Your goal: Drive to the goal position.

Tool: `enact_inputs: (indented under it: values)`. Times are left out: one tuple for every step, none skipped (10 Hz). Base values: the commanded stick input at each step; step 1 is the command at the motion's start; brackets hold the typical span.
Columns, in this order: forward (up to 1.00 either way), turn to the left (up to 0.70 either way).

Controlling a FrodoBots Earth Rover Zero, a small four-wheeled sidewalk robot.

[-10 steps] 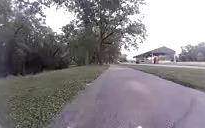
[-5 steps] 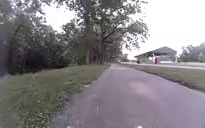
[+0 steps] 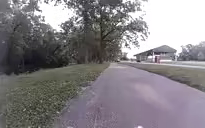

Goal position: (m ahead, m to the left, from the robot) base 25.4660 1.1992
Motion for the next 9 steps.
enact_inputs:
  values:
    - [0.70,0.00]
    - [0.70,0.00]
    - [0.70,0.00]
    - [0.70,0.00]
    - [0.70,0.00]
    - [0.70,0.00]
    - [0.70,0.00]
    - [0.70,-0.10]
    - [0.70,-0.14]
